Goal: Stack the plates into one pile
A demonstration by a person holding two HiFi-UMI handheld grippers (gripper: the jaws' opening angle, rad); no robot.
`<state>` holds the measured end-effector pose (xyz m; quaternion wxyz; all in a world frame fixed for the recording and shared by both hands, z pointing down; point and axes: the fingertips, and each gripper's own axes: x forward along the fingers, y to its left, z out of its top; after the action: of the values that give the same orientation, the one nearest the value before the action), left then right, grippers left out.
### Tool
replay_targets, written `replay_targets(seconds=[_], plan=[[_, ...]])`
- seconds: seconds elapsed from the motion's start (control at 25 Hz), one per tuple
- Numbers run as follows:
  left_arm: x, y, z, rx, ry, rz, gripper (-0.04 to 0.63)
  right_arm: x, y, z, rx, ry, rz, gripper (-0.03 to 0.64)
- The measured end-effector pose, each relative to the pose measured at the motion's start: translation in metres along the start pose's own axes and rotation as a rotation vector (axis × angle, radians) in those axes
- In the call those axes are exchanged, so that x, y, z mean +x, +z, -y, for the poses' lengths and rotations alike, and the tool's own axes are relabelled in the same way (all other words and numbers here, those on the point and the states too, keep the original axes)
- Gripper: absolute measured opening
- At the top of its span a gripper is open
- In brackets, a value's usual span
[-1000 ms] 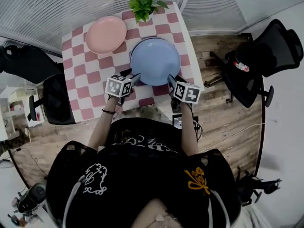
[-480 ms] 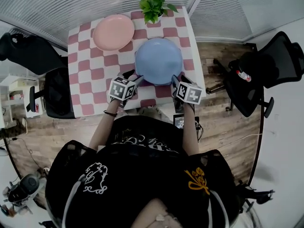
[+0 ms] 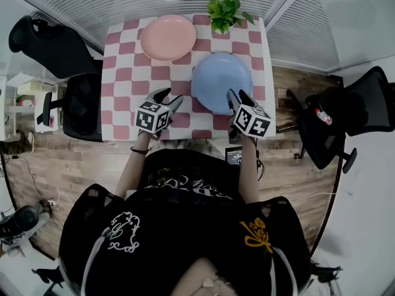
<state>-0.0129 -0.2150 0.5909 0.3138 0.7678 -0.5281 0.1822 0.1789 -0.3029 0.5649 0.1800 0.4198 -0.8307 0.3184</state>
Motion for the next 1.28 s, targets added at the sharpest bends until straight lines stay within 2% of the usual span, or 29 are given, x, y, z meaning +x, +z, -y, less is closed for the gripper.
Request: replay_targets(seconds=[0.2,0.36,0.6,0.8,1.0,1.28], plan=[[-0.042,0.003,-0.022,-0.014,0.037,0.07,0.219,0.033,0.001,-0.068,-0.024,0.143,-0.027,0.169],[-0.072,0.002,-0.044,-0.024,0.03,0.131,0.219,0.059,-0.005,-0.12,-0.042,0.226,-0.057,0.167],[-0.107,-0.011,-0.083,-0.058,0.06,0.147,0.219,0.105,-0.017,-0.179,-0.017,0.291,-0.118,0.167],[-0.132,-0.018,-0.115,-0.077,0.069,0.163,0.219,0.152,-0.024,-0.204,0.06,0.267,-0.163,0.167],[-0.151,-0.02,-0.147,-0.087,0.068,0.174,0.219,0.196,-0.035,-0.198,0.241,0.177,-0.194,0.169],[-0.174,-0.03,-0.187,-0.096,0.078,0.176,0.219,0.24,-0.028,-0.179,0.505,0.054,-0.136,0.167]])
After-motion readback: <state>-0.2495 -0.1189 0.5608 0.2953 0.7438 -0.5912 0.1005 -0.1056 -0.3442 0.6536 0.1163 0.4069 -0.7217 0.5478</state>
